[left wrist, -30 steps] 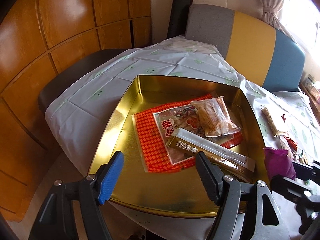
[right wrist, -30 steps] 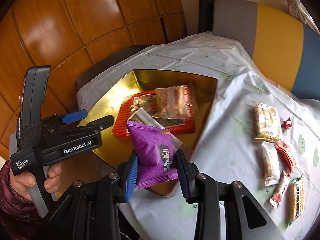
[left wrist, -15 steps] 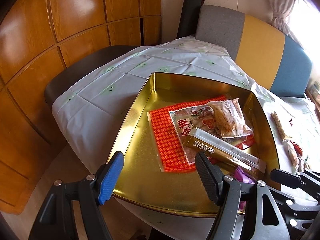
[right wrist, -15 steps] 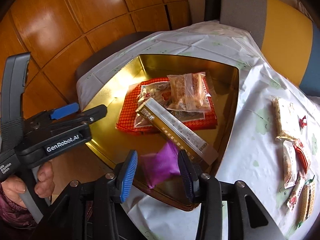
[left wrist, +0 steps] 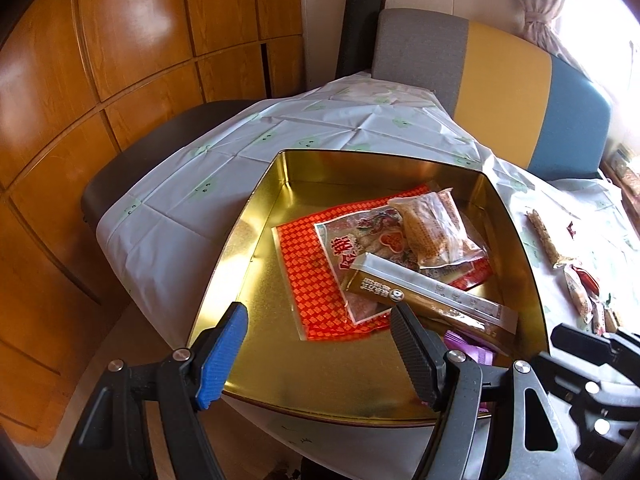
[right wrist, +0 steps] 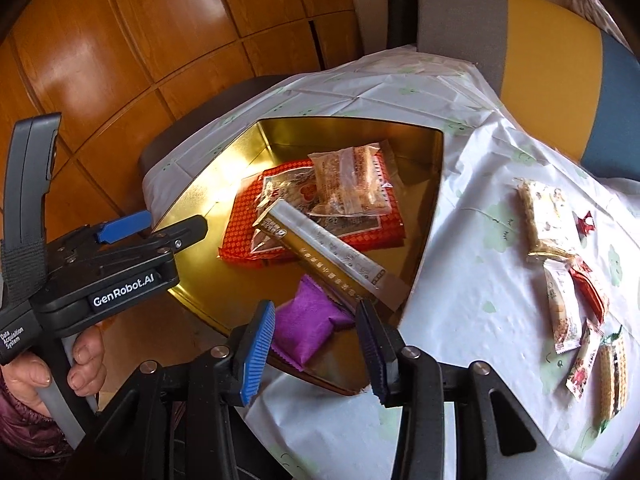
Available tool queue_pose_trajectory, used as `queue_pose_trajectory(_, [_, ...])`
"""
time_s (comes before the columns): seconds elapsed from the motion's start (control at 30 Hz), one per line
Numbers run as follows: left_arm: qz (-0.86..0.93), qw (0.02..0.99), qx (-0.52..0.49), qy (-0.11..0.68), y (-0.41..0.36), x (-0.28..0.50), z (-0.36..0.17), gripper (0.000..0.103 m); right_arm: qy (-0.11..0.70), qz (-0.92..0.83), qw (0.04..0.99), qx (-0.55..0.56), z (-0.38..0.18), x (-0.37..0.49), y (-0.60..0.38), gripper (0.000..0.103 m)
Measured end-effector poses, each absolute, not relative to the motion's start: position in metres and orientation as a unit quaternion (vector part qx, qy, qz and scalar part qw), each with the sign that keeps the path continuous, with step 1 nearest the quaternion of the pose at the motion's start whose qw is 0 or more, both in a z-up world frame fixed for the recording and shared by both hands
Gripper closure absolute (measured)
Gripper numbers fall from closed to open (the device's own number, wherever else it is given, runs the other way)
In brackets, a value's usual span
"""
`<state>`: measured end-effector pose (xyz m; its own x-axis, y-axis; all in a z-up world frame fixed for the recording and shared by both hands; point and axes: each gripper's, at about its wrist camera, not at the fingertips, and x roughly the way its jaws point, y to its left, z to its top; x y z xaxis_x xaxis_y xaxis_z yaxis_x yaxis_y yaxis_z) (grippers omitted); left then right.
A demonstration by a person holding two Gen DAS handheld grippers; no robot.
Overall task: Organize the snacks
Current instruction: 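Grasp the purple pouch with the right tool and lower it into the tray, then move the left tool to the clear rice-cracker bag on the cloth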
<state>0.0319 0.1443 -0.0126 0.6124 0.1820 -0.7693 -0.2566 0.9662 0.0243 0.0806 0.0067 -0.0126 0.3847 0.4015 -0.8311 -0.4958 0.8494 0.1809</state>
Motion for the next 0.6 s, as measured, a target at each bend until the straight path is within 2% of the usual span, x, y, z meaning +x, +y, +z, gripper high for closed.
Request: queue_pose_trajectory(0.6, [0.097,0.900,-0.013,0.426,0.117,0.034,-0.010,0.029,0.466,0.207,0.860,-0.013,0.001,0.084,-0.056,0.061])
